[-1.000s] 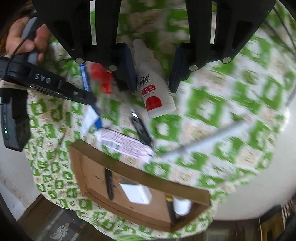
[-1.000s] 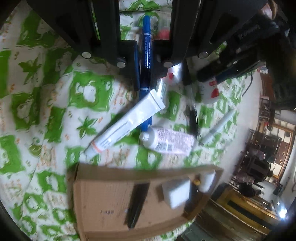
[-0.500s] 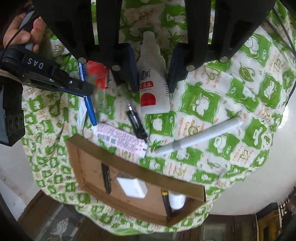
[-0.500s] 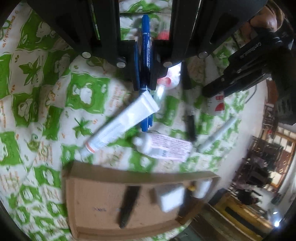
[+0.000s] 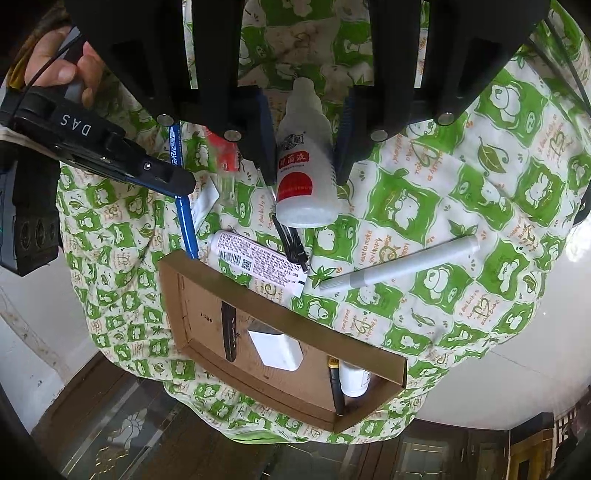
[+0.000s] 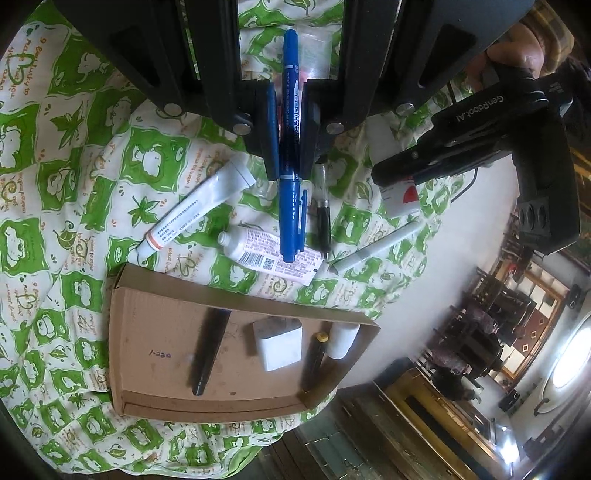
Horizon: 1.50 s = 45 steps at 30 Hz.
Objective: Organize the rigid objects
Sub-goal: 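Lift the white bottle and blue pen and carry them toward the tray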
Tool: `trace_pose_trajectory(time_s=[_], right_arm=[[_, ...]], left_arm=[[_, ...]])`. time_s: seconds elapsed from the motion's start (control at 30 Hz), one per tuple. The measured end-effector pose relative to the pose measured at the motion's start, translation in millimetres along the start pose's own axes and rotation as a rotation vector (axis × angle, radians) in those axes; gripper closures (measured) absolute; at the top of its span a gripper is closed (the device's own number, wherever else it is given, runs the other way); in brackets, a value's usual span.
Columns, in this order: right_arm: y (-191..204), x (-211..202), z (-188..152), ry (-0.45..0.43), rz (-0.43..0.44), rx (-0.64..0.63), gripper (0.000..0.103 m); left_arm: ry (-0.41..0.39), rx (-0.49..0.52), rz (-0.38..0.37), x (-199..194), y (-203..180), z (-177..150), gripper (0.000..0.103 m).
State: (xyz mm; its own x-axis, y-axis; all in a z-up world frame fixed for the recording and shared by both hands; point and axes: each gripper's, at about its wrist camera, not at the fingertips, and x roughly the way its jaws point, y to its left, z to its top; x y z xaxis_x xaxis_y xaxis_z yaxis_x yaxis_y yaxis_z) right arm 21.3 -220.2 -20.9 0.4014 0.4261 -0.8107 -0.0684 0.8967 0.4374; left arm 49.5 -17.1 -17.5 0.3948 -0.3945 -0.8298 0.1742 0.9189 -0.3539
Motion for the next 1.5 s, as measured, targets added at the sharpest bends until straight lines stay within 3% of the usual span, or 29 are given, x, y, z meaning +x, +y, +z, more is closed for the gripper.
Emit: trace_pose_trajectory(time_s=[0.97, 1.5], right_arm=[[-9, -14, 3, -0.035, 0.021, 0.032, 0.094], [-9, -24, 8, -0.069, 0.045, 0.05, 0.094]], left_arm=[[-0.058, -0.046, -0.048, -17, 5, 10, 0.076], [-0.113, -0.01, -0.042, -40, -6, 25, 0.076]])
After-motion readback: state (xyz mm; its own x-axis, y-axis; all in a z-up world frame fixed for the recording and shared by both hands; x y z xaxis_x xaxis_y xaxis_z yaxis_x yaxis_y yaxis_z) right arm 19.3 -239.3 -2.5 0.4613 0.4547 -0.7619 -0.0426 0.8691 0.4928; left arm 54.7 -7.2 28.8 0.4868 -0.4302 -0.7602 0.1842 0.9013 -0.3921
